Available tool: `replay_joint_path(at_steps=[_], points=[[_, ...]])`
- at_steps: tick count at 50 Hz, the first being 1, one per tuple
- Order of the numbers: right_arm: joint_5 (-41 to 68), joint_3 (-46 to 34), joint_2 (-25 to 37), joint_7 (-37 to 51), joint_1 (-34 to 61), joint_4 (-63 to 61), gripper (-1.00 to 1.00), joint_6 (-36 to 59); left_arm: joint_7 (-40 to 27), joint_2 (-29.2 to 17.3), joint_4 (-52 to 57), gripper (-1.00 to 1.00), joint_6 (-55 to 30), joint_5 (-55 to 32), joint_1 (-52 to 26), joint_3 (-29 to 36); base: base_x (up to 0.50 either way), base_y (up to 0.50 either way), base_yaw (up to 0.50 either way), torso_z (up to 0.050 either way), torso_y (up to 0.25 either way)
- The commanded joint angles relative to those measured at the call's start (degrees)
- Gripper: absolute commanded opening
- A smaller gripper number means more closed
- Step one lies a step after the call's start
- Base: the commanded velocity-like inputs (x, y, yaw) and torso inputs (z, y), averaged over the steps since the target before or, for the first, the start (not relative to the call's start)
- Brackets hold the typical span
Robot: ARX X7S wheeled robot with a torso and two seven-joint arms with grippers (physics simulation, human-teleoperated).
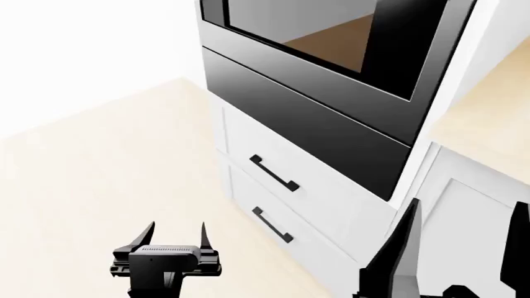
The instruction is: Open the oven door
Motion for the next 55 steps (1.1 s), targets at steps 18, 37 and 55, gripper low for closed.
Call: replay_joint_path(at_steps=[18,37,55], points=[[-0.08,-0.35,0.45,0.51,0.06,-0.01,1.00,-0.02,-0.38,-0.41,0.03,1.00,0.21,-0.40,0.07,0.45,0.18,-0.06,0.00,0.000,0.000],[-0.18,-0.49,0.77,0.88,-0.04,-0.16,1.00,-0.14,-0.63,-0.65,0.04,1.00,0.30,-0.61,0.03,0.71,0.12,0.07,0.00,0.000,0.000],[0.07,-0.63,0.99,1.23,0.11,-0.20,1.00,0.20,-0.86,-0.78,-0.25,1.00,0.38,-0.70,-0.17,1.02,0.13,0.07,0.00,0.000,0.000]])
